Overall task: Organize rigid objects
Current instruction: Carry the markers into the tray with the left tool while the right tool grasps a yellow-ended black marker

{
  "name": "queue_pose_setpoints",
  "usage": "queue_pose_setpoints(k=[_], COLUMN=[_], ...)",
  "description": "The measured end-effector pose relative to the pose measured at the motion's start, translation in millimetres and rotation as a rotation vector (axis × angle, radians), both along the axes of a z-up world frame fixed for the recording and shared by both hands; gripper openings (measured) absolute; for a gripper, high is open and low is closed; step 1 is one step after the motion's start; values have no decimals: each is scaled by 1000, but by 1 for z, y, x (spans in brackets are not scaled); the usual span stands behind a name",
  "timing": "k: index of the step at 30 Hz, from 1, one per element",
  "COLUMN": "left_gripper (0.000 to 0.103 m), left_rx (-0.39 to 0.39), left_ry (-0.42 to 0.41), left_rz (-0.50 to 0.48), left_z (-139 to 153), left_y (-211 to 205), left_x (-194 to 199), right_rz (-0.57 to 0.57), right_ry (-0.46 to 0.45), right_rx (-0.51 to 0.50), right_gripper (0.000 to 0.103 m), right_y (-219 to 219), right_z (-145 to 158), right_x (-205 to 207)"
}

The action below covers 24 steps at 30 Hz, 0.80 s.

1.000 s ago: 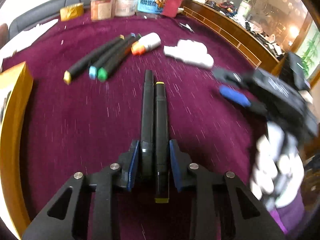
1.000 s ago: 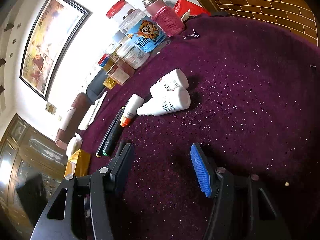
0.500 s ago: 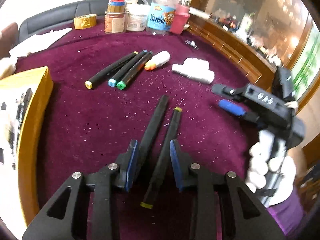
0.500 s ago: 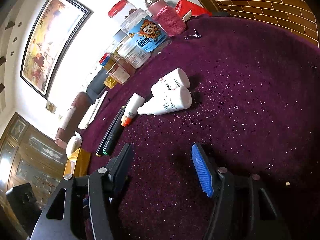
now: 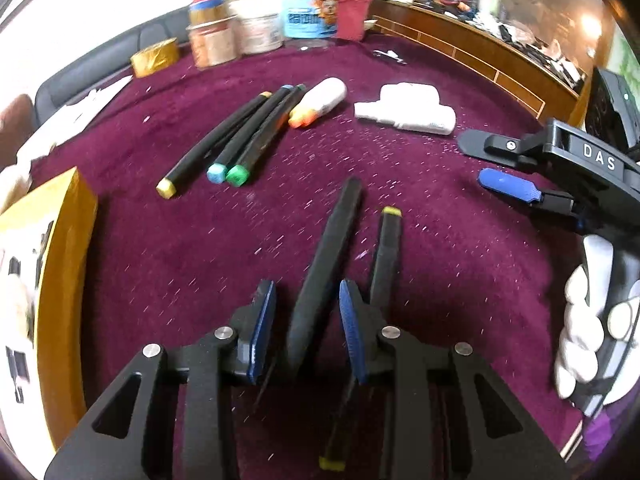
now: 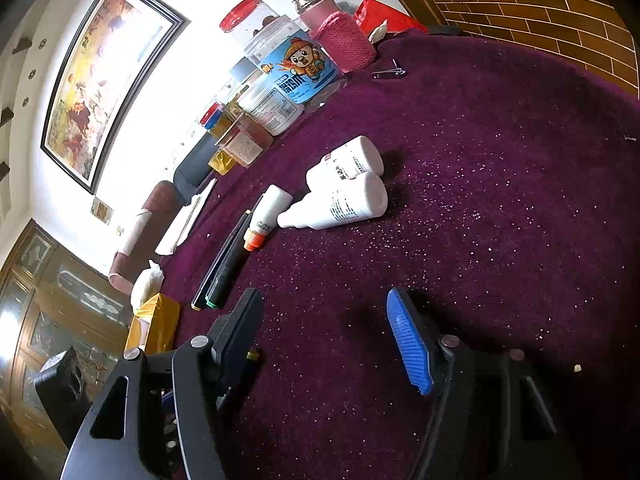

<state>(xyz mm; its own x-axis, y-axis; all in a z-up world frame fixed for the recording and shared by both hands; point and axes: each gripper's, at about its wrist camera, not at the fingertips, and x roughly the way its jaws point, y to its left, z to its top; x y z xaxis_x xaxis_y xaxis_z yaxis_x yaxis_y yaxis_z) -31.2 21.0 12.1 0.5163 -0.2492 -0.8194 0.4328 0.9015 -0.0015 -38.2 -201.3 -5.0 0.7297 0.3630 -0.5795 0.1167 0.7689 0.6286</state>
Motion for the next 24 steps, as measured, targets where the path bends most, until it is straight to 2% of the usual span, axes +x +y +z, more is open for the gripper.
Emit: queue_pose_setpoints(k=[3,4,5,6,10,13,16,19,22,24], left_gripper=[30,26,13,12,12,12,12,12,12,12], left_rx=[-11,-19,-52,-88,-253,-332,-409,-470,-501,-507], left_ry=[-21,-19,-4,14,40,21,3,-6,-12,-26], left_rz=[-7,-5,-7,-4,42,69,91,112,143,180], left_z=[-1,0,1,2,18,32,43,50,55,58], left_y=[-7,-6,-2,3,34,58,81,100,121,139], left_x=[4,4,4,3,-6,-19,-30,-38,-44,-48], right_rz=[2,2,2,1,6,23,113,223,250,286], right_ry=[-1,-1,-1,-1,5,49,77,121,131,147], right_rx=[-5,-6,-8,-9,-42,-94,-74,-184,-291,-325], right_gripper=[61,61,61,61,62,62,62,62,63,63], right_y=[1,1,1,1,4,12,34,77,106,121], right_z=[0,0,0,0,1,7,12,13,14,14], right_x=[0,0,0,0,2,3,-4,-10,-14,-14])
